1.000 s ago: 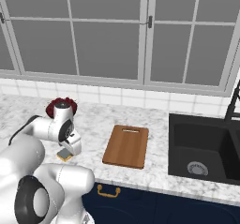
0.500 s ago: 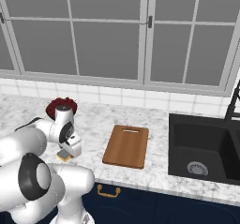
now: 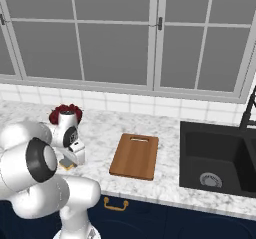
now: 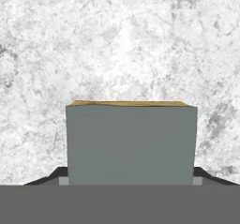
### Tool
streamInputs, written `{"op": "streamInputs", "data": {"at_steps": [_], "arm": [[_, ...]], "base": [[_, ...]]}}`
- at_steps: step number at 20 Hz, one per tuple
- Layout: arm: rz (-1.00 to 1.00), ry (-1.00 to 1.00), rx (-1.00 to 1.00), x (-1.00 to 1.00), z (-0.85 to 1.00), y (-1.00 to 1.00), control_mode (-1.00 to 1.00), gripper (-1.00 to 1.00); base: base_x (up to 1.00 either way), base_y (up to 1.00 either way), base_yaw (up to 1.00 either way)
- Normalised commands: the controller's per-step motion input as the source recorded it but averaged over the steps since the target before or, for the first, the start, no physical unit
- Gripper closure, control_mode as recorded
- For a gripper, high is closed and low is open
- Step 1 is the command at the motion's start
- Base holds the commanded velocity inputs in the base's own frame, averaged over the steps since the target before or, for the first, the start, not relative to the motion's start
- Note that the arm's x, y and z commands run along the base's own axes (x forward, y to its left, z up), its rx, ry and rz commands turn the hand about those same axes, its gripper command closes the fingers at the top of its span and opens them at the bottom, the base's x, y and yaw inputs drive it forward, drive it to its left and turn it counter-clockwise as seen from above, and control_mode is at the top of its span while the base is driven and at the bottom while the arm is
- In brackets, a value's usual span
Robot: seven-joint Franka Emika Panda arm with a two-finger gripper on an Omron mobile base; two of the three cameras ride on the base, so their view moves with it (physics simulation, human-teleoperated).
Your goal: Pick up the sponge from the counter and clean the cutting board by briefly scrubbing or pressing down on the cutting board. Once finished, release the sponge.
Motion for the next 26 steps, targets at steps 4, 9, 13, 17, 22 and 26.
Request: {"op": "streamInputs", "data": {"at_steps": [4,9,13,17,22,26], "arm": [[0.00,-0.08,0.04,-0.04,-0.30,-0.03,-1.00,1.00],[0.00,-0.12,0.12,-0.17,0.02,-0.30,-1.00,1.00],[0.00,-0.15,0.09,-0.48,0.27,-0.88,-1.00,1.00],[-0.02,-0.05,0.03,-0.29,0.55,-0.99,-1.00,1.00],[-0.06,0.00,0.06,-0.04,0.45,-1.00,-1.00,1.00],[-0.08,0.00,0.08,0.03,0.03,-0.92,-1.00,1.00]], "base": [[0.00,0.00,0.00],[0.00,0.00,0.00],[0.00,0.00,0.00],[0.00,0.00,0.00],[0.00,0.00,0.00],[0.00,0.00,0.00]]}}
